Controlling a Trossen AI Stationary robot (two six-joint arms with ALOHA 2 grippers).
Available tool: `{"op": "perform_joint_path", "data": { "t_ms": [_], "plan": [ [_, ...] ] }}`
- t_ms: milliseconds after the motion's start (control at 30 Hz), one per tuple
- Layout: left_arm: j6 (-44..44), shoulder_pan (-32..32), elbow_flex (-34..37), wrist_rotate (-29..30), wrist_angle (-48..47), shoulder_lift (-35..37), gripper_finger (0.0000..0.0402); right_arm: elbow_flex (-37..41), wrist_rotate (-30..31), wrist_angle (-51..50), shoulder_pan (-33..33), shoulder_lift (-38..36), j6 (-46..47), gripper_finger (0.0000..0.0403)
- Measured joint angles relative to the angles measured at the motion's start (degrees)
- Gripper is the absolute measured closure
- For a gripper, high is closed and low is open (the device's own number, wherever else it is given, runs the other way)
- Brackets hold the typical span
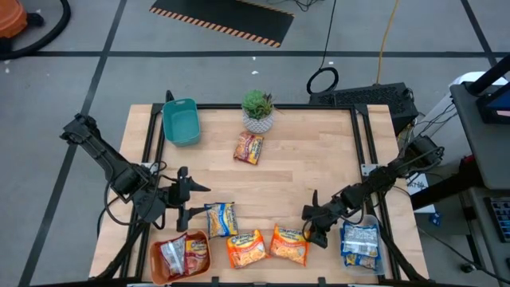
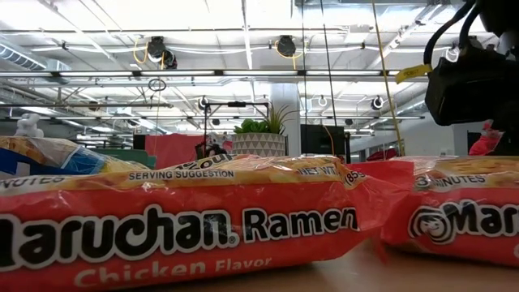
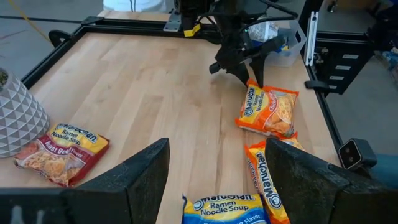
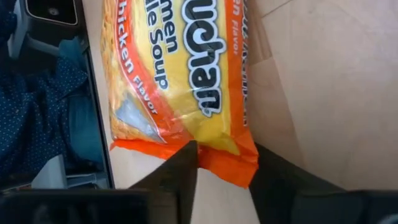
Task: Sort Maruchan noodles
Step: Put the right orange noodle pack into the blue bin
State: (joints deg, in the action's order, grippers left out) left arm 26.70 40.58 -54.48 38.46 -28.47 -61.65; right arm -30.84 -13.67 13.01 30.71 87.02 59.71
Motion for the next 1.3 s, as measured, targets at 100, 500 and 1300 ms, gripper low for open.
{"op": "perform_joint_path", "data": {
  "t_ms": [100, 500, 1300],
  "plan": [
    [0.0, 0.0, 0.0, 0.0, 0.0, 0.0, 0.0133, 0.0, 0.17, 0.07, -0.48, 0.0, -0.21, 0.0323],
    [0.04, -0.11, 0.0, 0.02, 0.02, 0.0, 0.0133, -0.01, 4.48, 0.63, -2.49, -0.51, -5.11, 0.0401],
    [-6.86, -6.68, -0.04, -0.2, 13.1, -5.77, 0.0133, -0.05, 31.63, 5.64, -7.5, -14.99, -23.33, 0.0403]
  ]
}}
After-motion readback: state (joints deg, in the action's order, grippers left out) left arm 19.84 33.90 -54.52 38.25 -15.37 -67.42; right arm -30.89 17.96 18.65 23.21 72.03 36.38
